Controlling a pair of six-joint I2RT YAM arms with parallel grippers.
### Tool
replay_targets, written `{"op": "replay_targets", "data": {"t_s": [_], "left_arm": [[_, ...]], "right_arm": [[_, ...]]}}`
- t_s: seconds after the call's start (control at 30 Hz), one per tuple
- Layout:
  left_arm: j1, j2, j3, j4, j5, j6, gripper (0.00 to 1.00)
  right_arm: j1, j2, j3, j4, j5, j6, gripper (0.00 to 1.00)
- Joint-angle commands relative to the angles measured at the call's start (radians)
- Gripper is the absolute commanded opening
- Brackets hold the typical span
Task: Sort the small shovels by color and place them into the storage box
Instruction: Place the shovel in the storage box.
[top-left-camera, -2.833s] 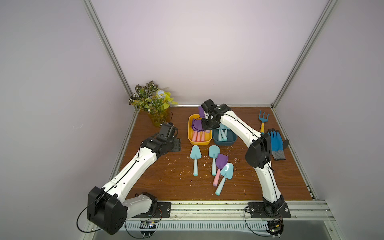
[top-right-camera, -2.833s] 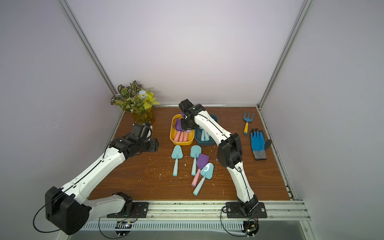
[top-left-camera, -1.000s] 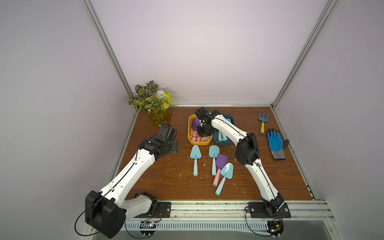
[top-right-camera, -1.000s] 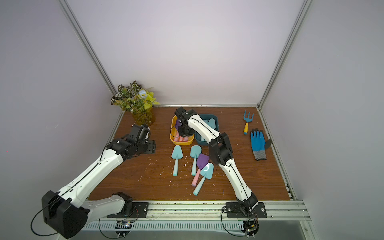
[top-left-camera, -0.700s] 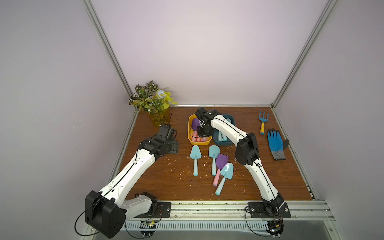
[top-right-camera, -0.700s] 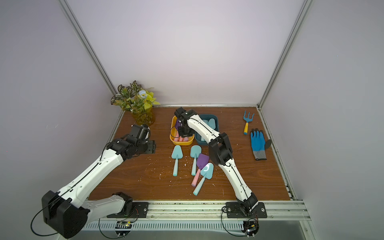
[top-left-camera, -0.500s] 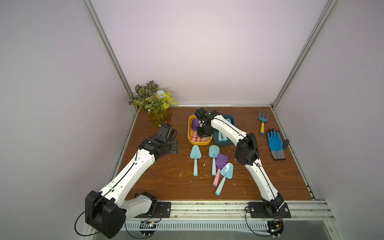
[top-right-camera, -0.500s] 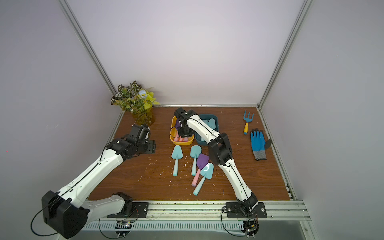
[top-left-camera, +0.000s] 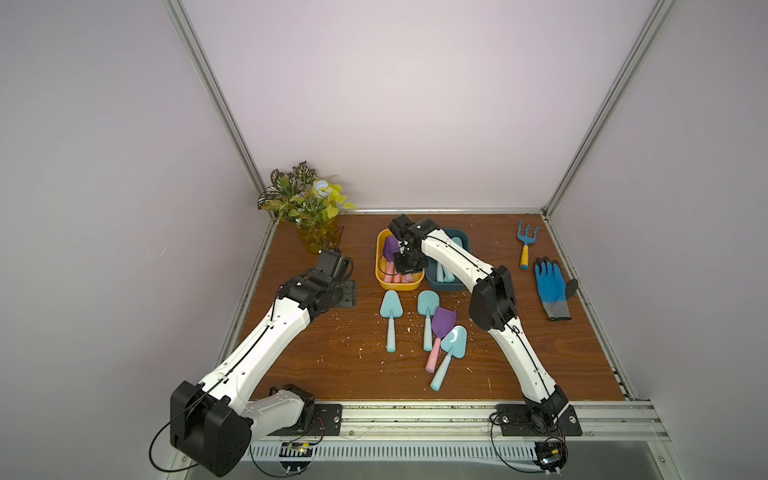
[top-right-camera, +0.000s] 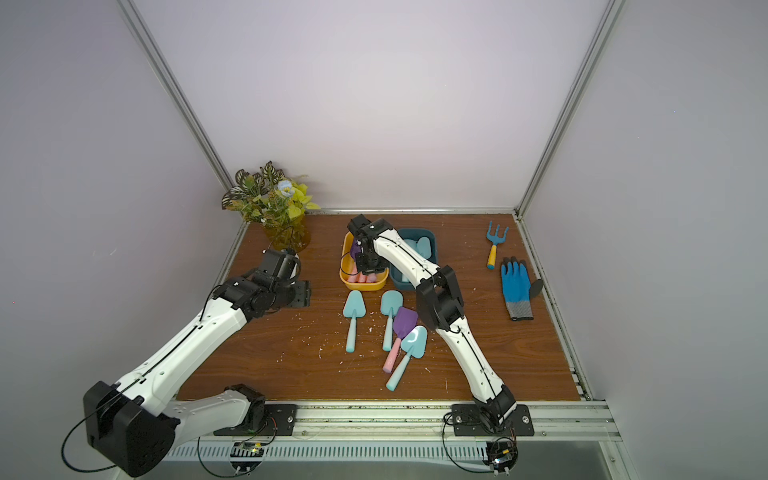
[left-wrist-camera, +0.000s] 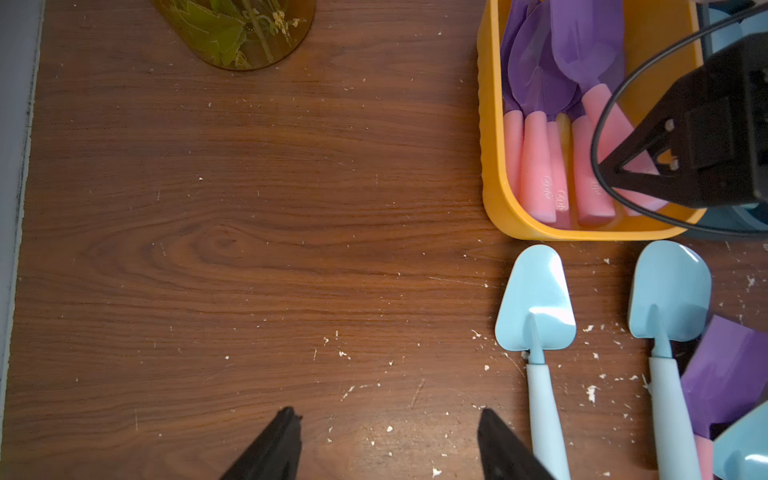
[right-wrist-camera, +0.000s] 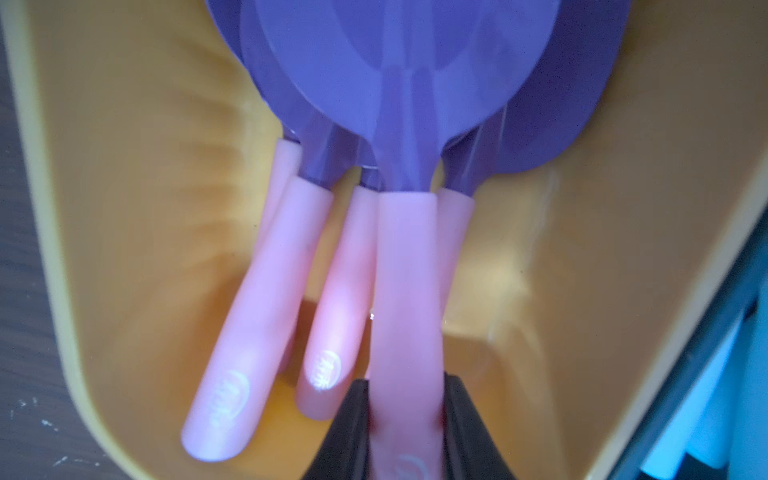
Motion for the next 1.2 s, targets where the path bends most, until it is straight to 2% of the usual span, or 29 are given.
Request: {"op": "replay_targets", "data": {"t_s": [0.0, 0.4, 0.7, 1.0, 1.17], "left_arm": [[0.012, -0.011, 0.006, -0.015, -0.016, 0.008, 0.7], [0.012, -0.006, 0.006, -0.015, -0.021, 0.008, 0.7], [0.012, -0.003, 0.021, -0.016, -0.016, 0.008, 0.7], [0.012, -0.004, 0.031, -0.016, 0.002, 0.005, 0.7], [0.012, 0.007, 0.035, -0.014, 0.042, 0.003, 0.69]], "right_arm": [[0.008, 0.004, 0.045, -0.026, 0.008, 0.017, 0.25], [0.008, 0.012, 0.046, -0.027, 0.006, 0.015, 0.34], [0.007, -0.036, 0.057, -0.027, 0.036, 0.019, 0.42], [0.008, -0.162, 0.062, -0.01, 0.118, 0.018, 0.49], [0.008, -0.325, -0.092, 0.078, 0.19, 0.017, 0.51]]}}
